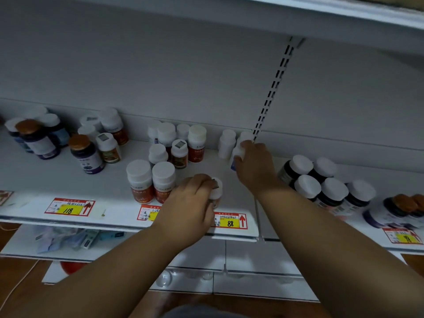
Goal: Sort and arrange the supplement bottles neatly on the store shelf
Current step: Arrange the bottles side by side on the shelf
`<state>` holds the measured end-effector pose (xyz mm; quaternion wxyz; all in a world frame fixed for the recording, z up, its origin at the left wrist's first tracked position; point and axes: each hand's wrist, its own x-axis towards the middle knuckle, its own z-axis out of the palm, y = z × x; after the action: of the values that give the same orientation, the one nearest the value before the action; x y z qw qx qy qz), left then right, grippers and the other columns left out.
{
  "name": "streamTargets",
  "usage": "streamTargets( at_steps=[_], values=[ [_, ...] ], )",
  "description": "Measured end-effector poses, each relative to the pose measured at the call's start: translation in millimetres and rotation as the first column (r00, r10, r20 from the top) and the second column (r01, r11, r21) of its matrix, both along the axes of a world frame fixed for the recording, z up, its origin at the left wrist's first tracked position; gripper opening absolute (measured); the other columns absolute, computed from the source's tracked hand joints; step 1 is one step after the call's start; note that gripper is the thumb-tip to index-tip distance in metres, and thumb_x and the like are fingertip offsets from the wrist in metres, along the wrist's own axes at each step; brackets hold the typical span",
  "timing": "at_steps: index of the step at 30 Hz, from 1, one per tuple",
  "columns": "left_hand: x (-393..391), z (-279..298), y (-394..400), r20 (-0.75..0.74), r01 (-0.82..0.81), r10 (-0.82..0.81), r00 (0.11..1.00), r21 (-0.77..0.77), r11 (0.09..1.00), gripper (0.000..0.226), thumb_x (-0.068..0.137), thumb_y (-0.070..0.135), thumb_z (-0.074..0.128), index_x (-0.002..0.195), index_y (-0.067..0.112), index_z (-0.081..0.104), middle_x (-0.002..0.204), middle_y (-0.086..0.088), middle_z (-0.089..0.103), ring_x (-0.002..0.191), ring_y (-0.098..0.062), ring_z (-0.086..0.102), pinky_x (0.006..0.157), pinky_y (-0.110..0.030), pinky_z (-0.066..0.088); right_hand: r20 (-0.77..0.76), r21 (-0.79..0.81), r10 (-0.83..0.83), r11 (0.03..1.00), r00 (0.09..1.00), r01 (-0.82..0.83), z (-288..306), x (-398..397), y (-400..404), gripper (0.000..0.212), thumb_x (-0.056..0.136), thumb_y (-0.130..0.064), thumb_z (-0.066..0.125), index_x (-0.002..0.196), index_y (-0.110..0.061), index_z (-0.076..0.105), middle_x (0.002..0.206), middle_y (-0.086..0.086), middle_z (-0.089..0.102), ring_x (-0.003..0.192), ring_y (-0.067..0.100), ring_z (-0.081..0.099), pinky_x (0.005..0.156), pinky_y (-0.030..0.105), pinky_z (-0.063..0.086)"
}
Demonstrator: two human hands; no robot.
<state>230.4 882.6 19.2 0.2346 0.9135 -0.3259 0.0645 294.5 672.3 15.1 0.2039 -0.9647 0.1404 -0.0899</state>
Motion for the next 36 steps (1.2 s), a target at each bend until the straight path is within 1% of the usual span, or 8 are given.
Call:
streamTargets(
  at_steps=[5, 10, 14, 17, 23, 26, 29, 36],
  values=[
    [6.1, 4.7, -5.2, -0.004, -0.031, 0.031, 1.000, -0.045, 0.999, 0.044, 0.078, 0.024, 0.057, 0.120, 0.015, 0.057, 0.120, -0.003, 0.056, 0.105, -0.022, 0.055, 0.089, -0.032, 0.046, 0.075, 0.031, 0.001, 1.000, 0.997, -0.003, -4.4, 5.1, 3.5, 0.033, 0.092, -0.018, 0.053, 0.122, -0.006, 0.046, 0.116, 0.019, 0.051, 0.105, 0.037, 0.052, 0.083, 0.039, 0.043],
    [9.4, 13.2, -1.1, -0.113, -0.108, 0.089, 0.990, -0.173, 0.979, 0.050, 0.085, 0.032, 0.063, 0.131, 0.019, 0.051, 0.129, -0.002, 0.053, 0.115, -0.020, 0.052, 0.091, -0.026, 0.041, 0.282, 0.223, -0.020, 0.974, 0.959, -0.045, 15.1, -20.1, 9.4, 0.035, 0.086, -0.024, 0.062, 0.118, -0.013, 0.054, 0.111, 0.010, 0.057, 0.095, 0.027, 0.056, 0.075, 0.029, 0.040],
    [3.8, 26.3, 9.0, -0.259, -0.166, 0.084, 0.962, -0.315, 0.934, 0.069, 0.079, 0.060, 0.055, 0.137, 0.023, 0.043, 0.128, 0.003, 0.052, 0.114, -0.011, 0.050, 0.092, -0.027, 0.042, 0.283, 0.504, -0.101, 0.862, 0.954, -0.058, 56.4, -58.3, 29.1, 0.019, 0.088, -0.024, 0.064, 0.107, -0.024, 0.062, 0.098, -0.006, 0.064, 0.084, 0.008, 0.059, 0.075, 0.024, 0.049],
    [-8.2, 33.5, 21.8, -0.339, -0.142, -0.010, 0.941, -0.422, 0.895, 0.082, 0.071, 0.072, 0.049, 0.139, 0.027, 0.040, 0.128, 0.011, 0.051, 0.114, -0.002, 0.049, 0.095, -0.027, 0.044, 0.313, 0.629, -0.040, 0.757, 0.949, -0.175, 82.6, -81.4, 51.9, 0.010, 0.085, -0.016, 0.068, 0.089, -0.025, 0.065, 0.084, -0.007, 0.067, 0.077, 0.007, 0.062, 0.074, 0.027, 0.052],
    [-33.2, 41.5, 56.9, -0.429, -0.104, -0.160, 0.889, -0.529, 0.842, 0.044, 0.076, 0.055, 0.064, 0.114, 0.049, 0.043, 0.113, 0.024, 0.059, 0.103, 0.007, 0.055, 0.084, -0.012, 0.044, 0.244, 0.625, 0.103, 0.743, 0.964, -0.238, 100.8, -104.7, 98.5, 0.010, 0.082, -0.017, 0.072, 0.089, -0.014, 0.065, 0.080, 0.007, 0.068, 0.069, 0.013, 0.062, 0.066, 0.035, 0.053],
    [-38.4, 40.0, 78.5, -0.430, -0.128, -0.139, 0.892, -0.534, 0.836, 0.047, 0.081, 0.048, 0.070, 0.120, 0.041, 0.044, 0.111, 0.021, 0.061, 0.098, 0.008, 0.058, 0.077, -0.006, 0.043, 0.220, 0.642, 0.150, 0.721, 0.964, -0.259, 97.2, -106.8, 124.0, 0.011, 0.083, -0.016, 0.072, 0.091, -0.015, 0.065, 0.080, 0.010, 0.068, 0.068, 0.017, 0.060, 0.062, 0.040, 0.052],
    [-40.2, 41.3, 103.3, -0.437, -0.197, -0.056, 0.898, -0.513, 0.835, 0.052, 0.079, 0.047, 0.072, 0.123, 0.037, 0.045, 0.109, 0.022, 0.061, 0.096, 0.008, 0.058, 0.074, -0.005, 0.042, 0.222, 0.644, 0.241, 0.692, 0.945, -0.327, 90.8, -99.5, 150.4, 0.014, 0.081, -0.015, 0.073, 0.092, -0.016, 0.065, 0.079, 0.006, 0.067, 0.065, 0.015, 0.057, 0.055, 0.032, 0.049],
    [-48.5, 15.1, 179.5, -0.451, -0.433, 0.225, 0.864, -0.437, 0.788, 0.077, 0.070, 0.064, 0.064, 0.134, 0.028, 0.041, 0.115, 0.019, 0.056, 0.102, 0.003, 0.056, 0.082, -0.019, 0.049, 0.245, 0.545, 0.480, 0.650, 0.842, -0.529, 68.8, -79.0, 225.3, 0.028, 0.069, -0.037, 0.069, 0.094, -0.027, 0.063, 0.091, -0.006, 0.067, 0.080, 0.015, 0.065, 0.075, 0.041, 0.056]
  ],
)
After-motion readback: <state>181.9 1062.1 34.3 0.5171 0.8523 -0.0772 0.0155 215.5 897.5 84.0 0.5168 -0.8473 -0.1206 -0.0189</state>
